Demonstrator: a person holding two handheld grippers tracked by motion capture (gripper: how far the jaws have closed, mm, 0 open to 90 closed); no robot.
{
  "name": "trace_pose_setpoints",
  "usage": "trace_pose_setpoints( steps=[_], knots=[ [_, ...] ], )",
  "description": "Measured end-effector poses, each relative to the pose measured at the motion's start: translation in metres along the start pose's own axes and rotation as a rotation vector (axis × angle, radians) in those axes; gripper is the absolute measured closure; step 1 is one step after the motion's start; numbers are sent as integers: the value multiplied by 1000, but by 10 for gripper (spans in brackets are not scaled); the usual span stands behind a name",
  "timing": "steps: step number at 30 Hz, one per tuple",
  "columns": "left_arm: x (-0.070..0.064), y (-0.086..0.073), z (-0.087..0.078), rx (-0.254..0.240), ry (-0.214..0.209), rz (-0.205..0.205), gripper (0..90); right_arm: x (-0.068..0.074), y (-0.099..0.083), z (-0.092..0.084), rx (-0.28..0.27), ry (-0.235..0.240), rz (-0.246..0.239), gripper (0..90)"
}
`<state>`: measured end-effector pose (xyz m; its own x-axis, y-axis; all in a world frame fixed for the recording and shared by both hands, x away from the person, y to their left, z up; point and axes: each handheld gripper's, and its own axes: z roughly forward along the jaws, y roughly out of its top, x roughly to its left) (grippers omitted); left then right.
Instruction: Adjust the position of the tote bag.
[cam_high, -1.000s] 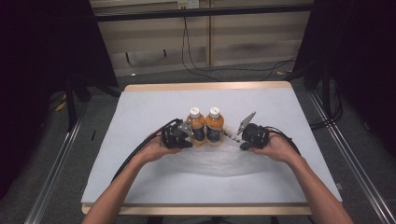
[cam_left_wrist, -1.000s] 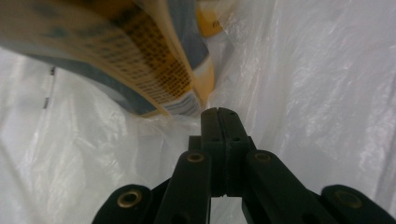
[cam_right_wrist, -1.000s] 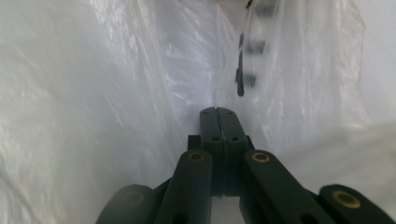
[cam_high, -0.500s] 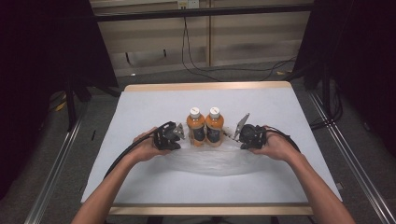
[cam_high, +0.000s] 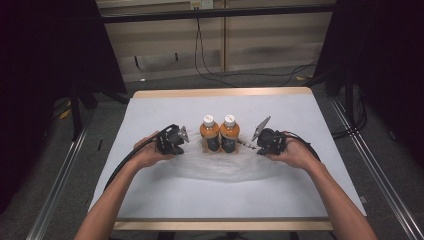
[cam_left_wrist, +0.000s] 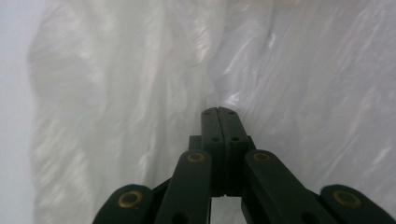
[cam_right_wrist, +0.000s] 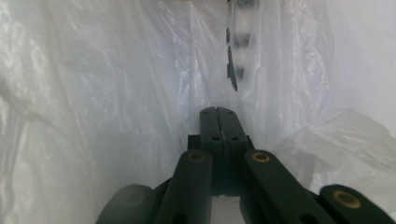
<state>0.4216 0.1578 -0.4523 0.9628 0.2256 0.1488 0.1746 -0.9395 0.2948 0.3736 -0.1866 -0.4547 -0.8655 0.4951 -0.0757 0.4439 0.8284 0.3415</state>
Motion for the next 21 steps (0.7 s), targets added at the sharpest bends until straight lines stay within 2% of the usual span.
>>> trace_pose_setpoints(
  steps=[1, 3, 6, 7, 9, 10, 11, 12, 14, 17, 19, 21],
  knots=[
    [1, -3, 0, 17, 3, -6, 900, 0, 1, 0, 0, -6, -27, 900],
    [3, -11, -4, 35, 10, -15, 900, 1, 0, -1, 8, 10, -32, 900],
    [2, -21, -6, 10, 21, -26, 900, 4, -4, -4, 22, 14, -44, 900],
    [1, -22, -6, 11, 17, -42, 900, 3, -5, -5, 32, 17, -50, 900],
    [0, -23, -7, 6, 12, -43, 900, 3, -7, -7, 32, 17, -50, 900],
    [1, -23, -7, 15, 12, -22, 900, 4, -8, -7, 35, 17, -41, 900],
    [0, -23, -7, 17, 13, -23, 900, 3, -9, -7, 32, 12, -52, 900],
    [1, -23, -8, 25, 2, -16, 900, 3, -11, -8, 47, 10, -40, 900],
    [0, -25, -8, 8, 8, -38, 900, 2, -15, -10, 45, 2, -41, 900],
    [1, -25, -7, 6, 3, -45, 900, 0, -22, -14, 36, 1, -27, 900],
    [2, -26, -8, 4, -5, -48, 900, 0, -25, -15, 46, -5, -23, 900],
    [4, -26, -8, 7, -11, -33, 900, 0, -31, -17, 63, -25, -19, 900]
  ],
)
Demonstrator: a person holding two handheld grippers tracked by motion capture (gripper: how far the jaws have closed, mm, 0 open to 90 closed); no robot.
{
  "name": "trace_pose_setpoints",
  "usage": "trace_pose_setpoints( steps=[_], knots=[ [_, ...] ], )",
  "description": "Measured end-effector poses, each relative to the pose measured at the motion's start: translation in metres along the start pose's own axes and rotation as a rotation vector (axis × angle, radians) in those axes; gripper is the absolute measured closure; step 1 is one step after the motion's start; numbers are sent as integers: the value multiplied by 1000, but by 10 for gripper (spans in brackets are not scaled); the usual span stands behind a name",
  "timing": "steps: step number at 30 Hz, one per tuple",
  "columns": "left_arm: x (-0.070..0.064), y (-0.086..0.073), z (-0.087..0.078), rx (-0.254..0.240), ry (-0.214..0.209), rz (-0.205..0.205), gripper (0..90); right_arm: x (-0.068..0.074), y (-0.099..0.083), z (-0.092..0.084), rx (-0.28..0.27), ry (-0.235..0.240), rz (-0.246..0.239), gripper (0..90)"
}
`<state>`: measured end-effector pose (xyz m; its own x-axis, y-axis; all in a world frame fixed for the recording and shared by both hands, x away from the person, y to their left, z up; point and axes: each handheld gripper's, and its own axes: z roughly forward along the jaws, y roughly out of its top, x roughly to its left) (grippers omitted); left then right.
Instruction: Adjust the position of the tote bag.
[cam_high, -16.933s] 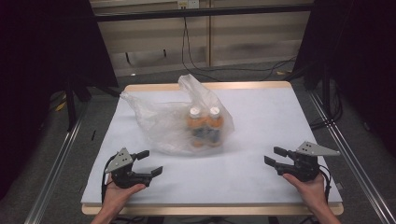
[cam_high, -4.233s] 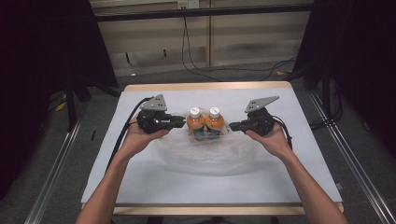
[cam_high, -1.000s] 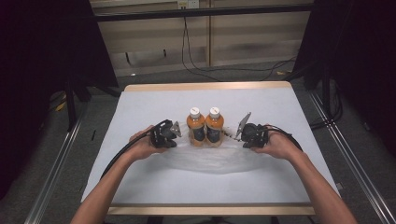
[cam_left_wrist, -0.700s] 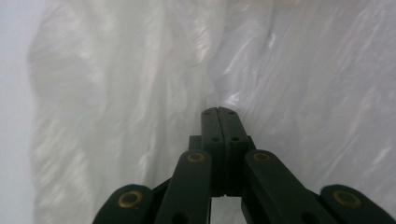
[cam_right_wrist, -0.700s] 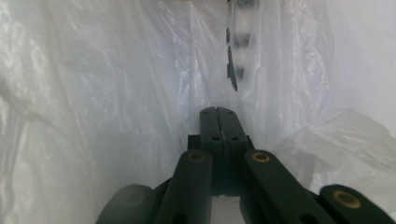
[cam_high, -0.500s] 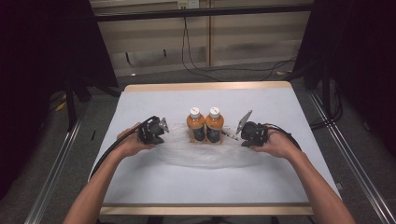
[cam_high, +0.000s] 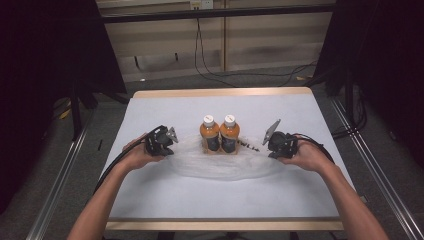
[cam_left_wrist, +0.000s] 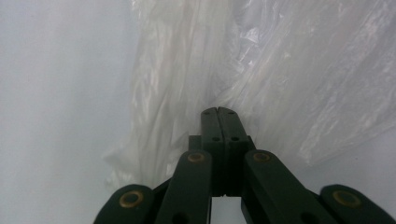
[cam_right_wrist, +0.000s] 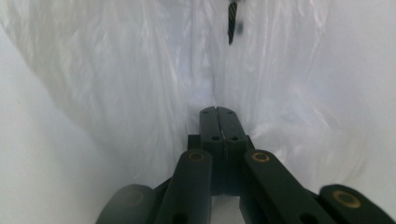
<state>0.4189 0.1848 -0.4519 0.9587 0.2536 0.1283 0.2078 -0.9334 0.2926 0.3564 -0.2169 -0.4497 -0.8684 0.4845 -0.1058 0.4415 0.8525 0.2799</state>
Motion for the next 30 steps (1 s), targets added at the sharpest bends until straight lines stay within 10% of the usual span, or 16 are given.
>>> trace_pose_setpoints(
  steps=[30],
  knots=[
    [4, -14, -1, -83, 12, -105, 900, -2, -30, -3, -96, -43, 79, 900]
  ],
)
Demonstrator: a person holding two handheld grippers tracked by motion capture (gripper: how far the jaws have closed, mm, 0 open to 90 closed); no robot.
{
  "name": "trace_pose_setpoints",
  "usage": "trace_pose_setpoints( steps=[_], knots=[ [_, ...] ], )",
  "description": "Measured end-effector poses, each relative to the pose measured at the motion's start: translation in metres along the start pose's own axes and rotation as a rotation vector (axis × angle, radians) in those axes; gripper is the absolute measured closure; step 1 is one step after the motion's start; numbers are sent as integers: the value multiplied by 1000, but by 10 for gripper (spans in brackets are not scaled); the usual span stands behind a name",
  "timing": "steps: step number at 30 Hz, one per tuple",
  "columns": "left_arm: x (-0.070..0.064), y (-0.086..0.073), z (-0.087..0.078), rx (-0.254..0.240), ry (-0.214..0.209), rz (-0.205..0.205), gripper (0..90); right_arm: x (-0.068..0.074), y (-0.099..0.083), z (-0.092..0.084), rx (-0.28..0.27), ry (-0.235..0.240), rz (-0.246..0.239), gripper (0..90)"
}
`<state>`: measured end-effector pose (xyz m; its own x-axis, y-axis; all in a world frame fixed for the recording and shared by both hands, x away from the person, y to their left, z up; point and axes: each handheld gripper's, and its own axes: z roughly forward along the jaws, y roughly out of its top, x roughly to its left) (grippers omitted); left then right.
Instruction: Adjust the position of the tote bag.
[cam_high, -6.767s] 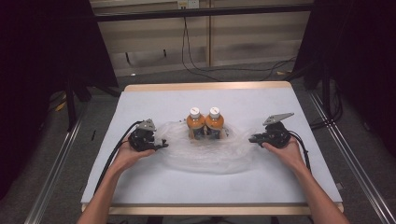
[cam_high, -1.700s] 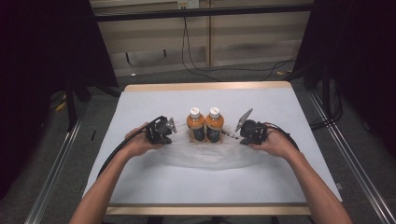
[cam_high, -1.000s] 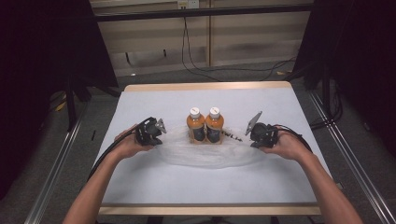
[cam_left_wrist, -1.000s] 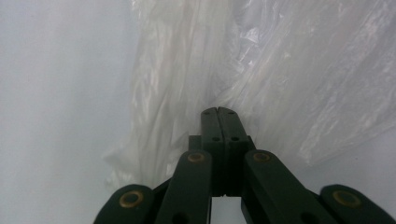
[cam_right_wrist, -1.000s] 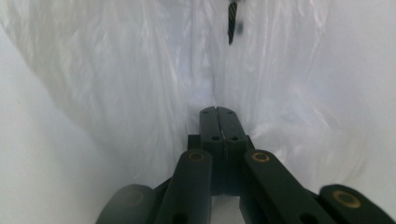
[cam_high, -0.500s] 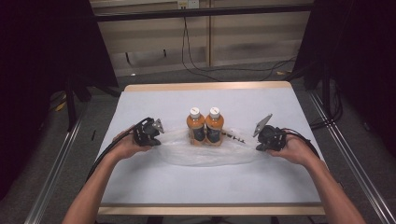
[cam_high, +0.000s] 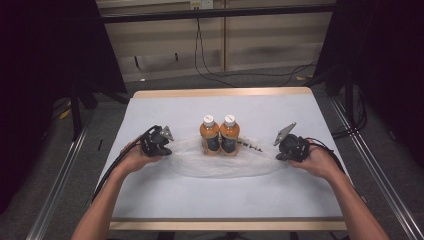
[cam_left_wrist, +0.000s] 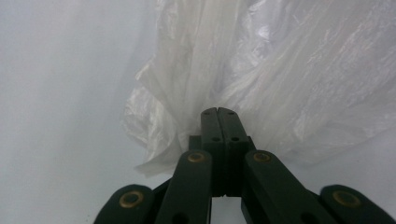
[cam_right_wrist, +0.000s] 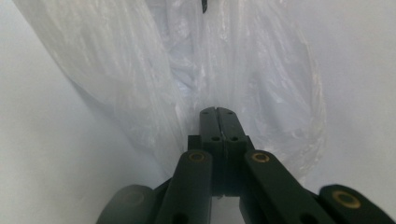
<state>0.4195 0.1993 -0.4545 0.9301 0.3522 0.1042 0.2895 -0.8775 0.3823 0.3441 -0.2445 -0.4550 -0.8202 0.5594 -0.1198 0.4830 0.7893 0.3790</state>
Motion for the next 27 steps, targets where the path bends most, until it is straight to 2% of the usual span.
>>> trace_pose_setpoints(
  steps=[1, 2, 4, 6, 7, 8, 10, 12, 13, 14, 15, 16, 17, 18, 19, 20, 21, 23, 27],
  knots=[
    [2, 1, 1, 2, 8, -22, 900, -2, 1, 2, 3, -21, 12, 900],
    [4, 1, 1, 3, -2, -18, 900, -3, 2, 2, -1, -31, 7, 900],
    [4, 0, 1, -1, 2, -15, 900, -5, 3, 3, 6, -29, 8, 900],
    [5, -3, 0, -22, -15, -42, 900, -5, 3, 3, 10, -31, 16, 900],
    [7, -5, 0, -40, -16, -37, 900, -6, 3, 3, 6, -27, 15, 900],
    [6, -7, 0, -60, -20, -66, 900, -5, 2, 2, 2, -22, 24, 900],
    [5, -10, -1, -123, -40, -100, 900, -6, 1, 0, -37, -9, 45, 900],
    [0, -10, -5, -156, -48, -97, 900, -7, 2, -5, -89, 10, 62, 900],
    [-2, -9, -8, -177, -49, -90, 900, -7, 2, -7, -119, 15, 52, 900],
    [-2, -9, -8, -177, -49, -90, 900, -7, 2, -7, -119, 15, 52, 900],
    [-7, -7, -14, -227, -59, -93, 900, -4, 4, -14, -157, 21, 70, 900],
    [-9, -6, -18, -250, -67, -87, 900, -4, 4, -16, -184, 27, 60, 900],
    [-12, -6, -21, -286, -66, -106, 900, -3, 4, -18, -201, 35, 66, 900],
    [-14, -5, -24, -313, -65, -106, 900, -2, 4, -20, -222, 40, 70, 900],
    [-17, -5, -28, -335, -63, -106, 900, -2, 4, -22, -247, 44, 75, 900],
    [-17, -5, -28, -335, -63, -106, 900, -2, 4, -22, -247, 44, 75, 900],
    [-23, -3, -34, -372, -66, -103, 900, -1, 4, -26, -290, 58, 87, 900],
    [-30, 1, -40, -404, -72, -85, 900, -2, 5, -28, -328, 66, 96, 900],
    [-48, 12, -41, -451, -109, -61, 900, -2, 10, -29, -367, 70, 104, 900]
  ],
)
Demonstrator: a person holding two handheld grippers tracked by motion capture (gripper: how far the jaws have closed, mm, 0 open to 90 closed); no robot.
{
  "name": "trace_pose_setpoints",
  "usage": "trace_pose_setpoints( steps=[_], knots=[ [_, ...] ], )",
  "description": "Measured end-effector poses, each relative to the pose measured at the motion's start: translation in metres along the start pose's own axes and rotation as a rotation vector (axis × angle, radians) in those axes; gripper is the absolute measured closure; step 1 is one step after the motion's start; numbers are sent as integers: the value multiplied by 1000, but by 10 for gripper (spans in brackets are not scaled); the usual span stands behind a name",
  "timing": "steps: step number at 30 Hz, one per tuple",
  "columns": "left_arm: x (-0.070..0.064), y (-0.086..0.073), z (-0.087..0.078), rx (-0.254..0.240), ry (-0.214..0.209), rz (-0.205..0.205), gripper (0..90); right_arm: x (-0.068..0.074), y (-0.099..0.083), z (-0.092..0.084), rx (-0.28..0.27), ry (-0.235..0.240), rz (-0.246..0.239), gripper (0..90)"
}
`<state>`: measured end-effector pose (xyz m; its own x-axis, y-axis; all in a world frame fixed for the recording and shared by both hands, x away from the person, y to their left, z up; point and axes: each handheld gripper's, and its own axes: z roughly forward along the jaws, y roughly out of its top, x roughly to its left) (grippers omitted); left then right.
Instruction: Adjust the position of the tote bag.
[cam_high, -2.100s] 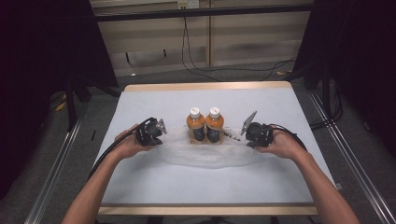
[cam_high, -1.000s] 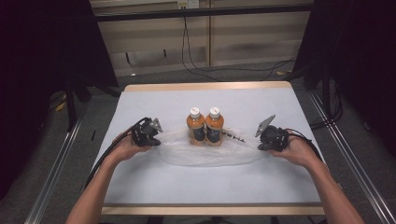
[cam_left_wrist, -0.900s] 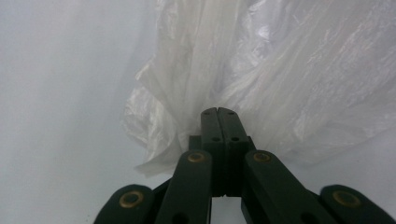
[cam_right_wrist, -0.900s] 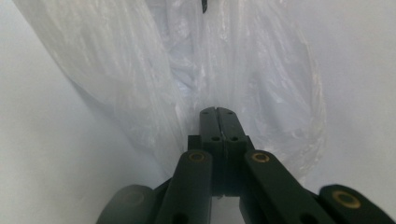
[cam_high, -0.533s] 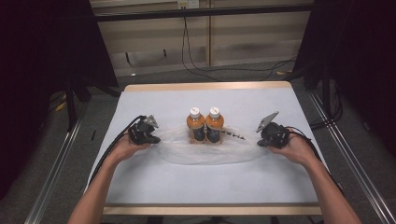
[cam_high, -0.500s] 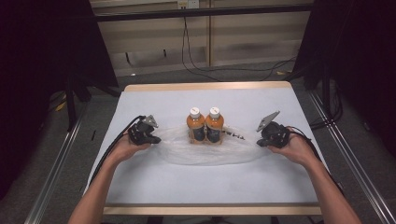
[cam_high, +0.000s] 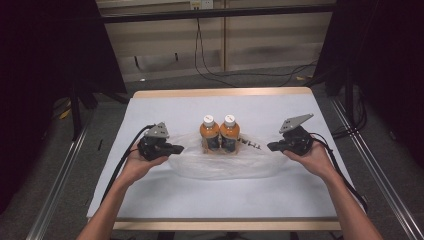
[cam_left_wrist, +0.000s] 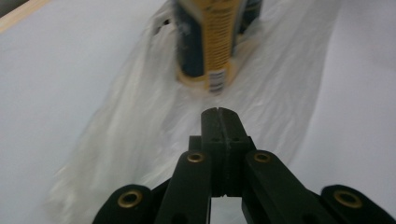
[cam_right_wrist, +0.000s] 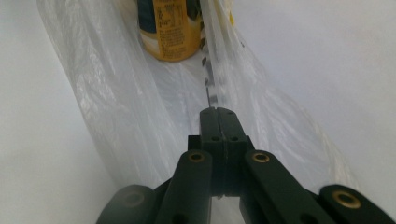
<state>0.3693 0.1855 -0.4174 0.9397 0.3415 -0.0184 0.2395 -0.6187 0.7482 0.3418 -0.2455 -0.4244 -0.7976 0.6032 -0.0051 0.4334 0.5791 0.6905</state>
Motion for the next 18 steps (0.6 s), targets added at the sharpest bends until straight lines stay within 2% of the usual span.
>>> trace_pose_setpoints(
  steps=[1, 3, 4, 6, 7, 8, 11, 13, 15, 18],
  knots=[
    [0, 0, 0, 0, 0, 0, 900, 1, 1, 1, -6, 5, 3, 900],
    [-10, 3, 11, -35, -40, -18, 900, 2, 5, 2, -25, 15, 3, 900],
    [-13, 4, 16, -41, -44, -19, 900, 2, 6, 3, -31, 19, 7, 900],
    [-20, 6, 26, -24, -47, -10, 900, 4, 9, 5, -33, 22, 2, 900],
    [-20, 6, 26, -24, -47, -10, 900, 4, 9, 5, -33, 22, 2, 900],
    [-25, 9, 35, -30, -50, -6, 900, 6, 13, 8, -46, 40, 3, 900],
    [-31, 15, 43, -18, -55, 5, 900, 8, 18, 14, -53, 58, -4, 900],
    [-32, 18, 50, -43, -66, -19, 894, 8, 20, 20, -50, 66, 3, 900],
    [-29, 22, 56, -39, -68, -33, 892, 7, 24, 25, -50, 77, 7, 900],
    [-26, 30, 66, -57, -67, -38, 894, 8, 36, 34, -58, 93, -7, 900]
  ],
)
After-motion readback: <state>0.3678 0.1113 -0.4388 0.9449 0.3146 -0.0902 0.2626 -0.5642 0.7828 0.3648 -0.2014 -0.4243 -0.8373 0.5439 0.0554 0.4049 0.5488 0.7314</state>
